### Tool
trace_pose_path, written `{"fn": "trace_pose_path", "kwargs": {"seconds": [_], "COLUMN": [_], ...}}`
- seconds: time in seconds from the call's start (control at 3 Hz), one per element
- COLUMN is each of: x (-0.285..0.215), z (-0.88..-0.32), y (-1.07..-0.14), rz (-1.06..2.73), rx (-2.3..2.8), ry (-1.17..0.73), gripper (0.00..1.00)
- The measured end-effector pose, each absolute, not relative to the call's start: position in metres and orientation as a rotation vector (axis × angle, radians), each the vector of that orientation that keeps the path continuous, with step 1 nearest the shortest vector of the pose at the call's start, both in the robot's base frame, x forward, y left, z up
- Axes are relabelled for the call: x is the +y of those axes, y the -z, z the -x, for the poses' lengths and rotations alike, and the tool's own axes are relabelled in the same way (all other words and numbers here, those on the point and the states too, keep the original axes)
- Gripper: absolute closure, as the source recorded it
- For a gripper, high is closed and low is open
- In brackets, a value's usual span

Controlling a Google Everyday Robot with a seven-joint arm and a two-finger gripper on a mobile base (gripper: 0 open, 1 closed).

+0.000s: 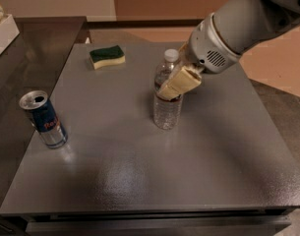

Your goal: Move water bottle near sponge

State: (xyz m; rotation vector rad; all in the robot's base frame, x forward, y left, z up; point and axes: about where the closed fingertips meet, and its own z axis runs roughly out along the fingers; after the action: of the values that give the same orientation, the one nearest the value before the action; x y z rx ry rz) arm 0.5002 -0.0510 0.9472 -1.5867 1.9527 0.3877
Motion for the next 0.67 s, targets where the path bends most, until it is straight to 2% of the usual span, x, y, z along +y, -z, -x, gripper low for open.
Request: {"fn": "trace_pose_path", "kwargs": {"seconds": [0.33, 0.67], "x": [-0.048, -0.045], "z": [-0.519, -0.550], "y": [-0.959, -0.975], "rz": [1.569, 1.511], "rx": [1.947, 1.972], "ry": [-0.377, -0.346], "gripper": [0.87, 1.00]}}
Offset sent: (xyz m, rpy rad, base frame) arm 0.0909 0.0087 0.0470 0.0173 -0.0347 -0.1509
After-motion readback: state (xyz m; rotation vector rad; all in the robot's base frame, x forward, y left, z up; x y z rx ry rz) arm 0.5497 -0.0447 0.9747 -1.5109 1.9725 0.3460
